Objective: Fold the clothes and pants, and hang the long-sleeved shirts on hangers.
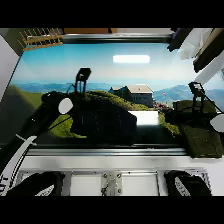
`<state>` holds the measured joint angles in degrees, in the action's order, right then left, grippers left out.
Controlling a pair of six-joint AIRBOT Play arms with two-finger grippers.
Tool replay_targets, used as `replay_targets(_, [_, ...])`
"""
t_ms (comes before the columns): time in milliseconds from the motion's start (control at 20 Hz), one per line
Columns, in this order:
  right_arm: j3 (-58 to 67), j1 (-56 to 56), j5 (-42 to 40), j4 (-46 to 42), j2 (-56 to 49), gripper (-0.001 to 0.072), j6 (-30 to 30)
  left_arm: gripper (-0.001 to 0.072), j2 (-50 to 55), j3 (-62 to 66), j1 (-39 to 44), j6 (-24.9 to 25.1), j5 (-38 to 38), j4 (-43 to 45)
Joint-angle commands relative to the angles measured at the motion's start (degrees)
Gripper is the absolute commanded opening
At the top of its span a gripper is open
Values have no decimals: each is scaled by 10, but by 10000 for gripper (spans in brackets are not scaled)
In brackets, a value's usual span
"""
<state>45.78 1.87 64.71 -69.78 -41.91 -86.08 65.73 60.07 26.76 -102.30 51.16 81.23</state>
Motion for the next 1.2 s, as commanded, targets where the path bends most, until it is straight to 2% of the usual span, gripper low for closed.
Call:
replay_targets(0, [0,0,0,0,0,18,0,568,-42,-95,-101,-49,28,-18])
replay_targets(100, [0,0,0,0,0,17,0,568,-71,-175,-166,-42,20,-56])
replay_targets(150, [0,0,0,0,0,17,0,568,-77,-212,-196,-18,10,-85])
replay_targets(350, [0,0,0,0,0,18,0,568,-39,-291,-257,131,-24,-245])
replay_targets(450, [0,0,0,0,0,17,0,567,-1,-286,-259,169,-28,-283])
replay_targets(600, [0,0,0,0,0,17,0,568,70,-244,-259,179,-27,-288])
replay_targets(800, [0,0,0,0,0,17,0,557,88,-211,-211,190,-6,-287])
replay_targets(950, [0,0,0,0,0,17,0,140,88,-189,-178,190,18,-286])
replay_targets(1000, [0,0,0,0,0,18,0,21,88,-181,-174,190,28,-285])
replay_targets(1150, [0,0,0,30,0,17,0,23,69,-143,-179,205,75,-283])
